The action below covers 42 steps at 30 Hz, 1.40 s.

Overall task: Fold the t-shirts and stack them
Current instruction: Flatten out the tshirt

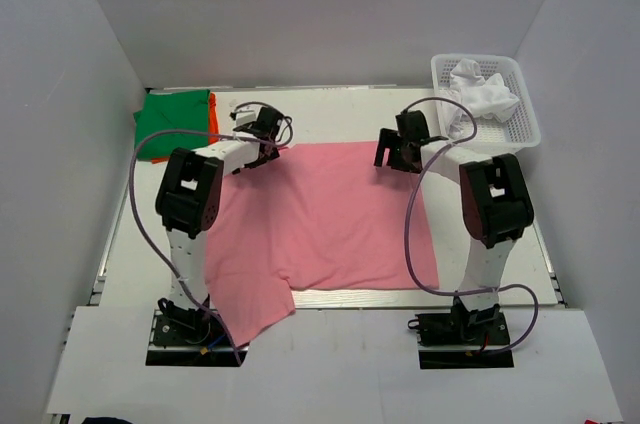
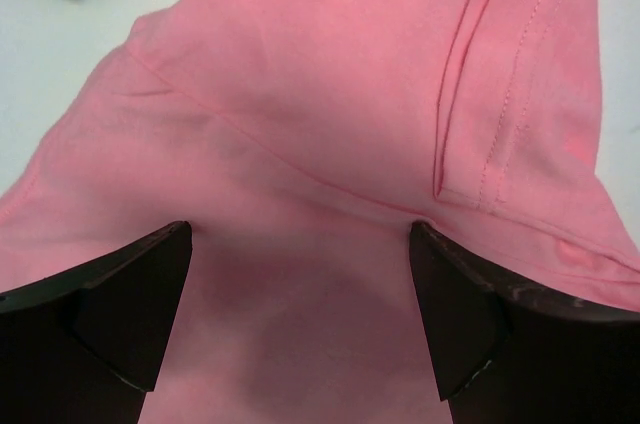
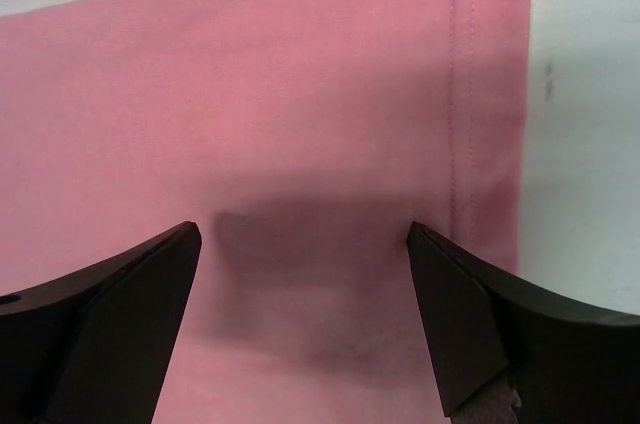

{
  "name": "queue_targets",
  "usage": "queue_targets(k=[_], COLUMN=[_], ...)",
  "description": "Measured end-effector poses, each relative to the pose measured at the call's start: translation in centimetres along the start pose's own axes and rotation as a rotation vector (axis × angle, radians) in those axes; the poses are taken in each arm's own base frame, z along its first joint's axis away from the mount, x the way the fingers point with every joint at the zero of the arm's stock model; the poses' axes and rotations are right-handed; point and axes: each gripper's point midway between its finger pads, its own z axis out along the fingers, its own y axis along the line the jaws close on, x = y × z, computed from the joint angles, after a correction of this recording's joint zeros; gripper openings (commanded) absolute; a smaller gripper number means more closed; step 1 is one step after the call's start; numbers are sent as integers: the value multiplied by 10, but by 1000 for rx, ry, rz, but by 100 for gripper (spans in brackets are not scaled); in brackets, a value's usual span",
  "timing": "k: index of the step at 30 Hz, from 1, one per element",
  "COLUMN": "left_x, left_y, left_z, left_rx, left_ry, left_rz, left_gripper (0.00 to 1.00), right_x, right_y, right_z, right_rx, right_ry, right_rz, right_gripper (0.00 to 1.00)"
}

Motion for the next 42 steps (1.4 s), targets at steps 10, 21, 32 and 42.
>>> queue_targets(k=[10,21,32,42], left_x=[-68,-105,-101,172], left_y=[-93,-112,-12,110], left_z=[45,42,-149,-184], left_rx=[117,218,441,448], left_ry=[-78,-106,-89,503], left_rz=[6,138,0,-28], left_gripper=[100,100,100,100], right_x=[-67,-127,-79,30], right_y=[-38,-43,6,-38], right_z=[42,33,-132,-144], right_rx=[196,195,-19,5], right_ry=[-16,-82,-348,-267], right_rz=[85,-72,-37,148], right_gripper=[90,90,90,90])
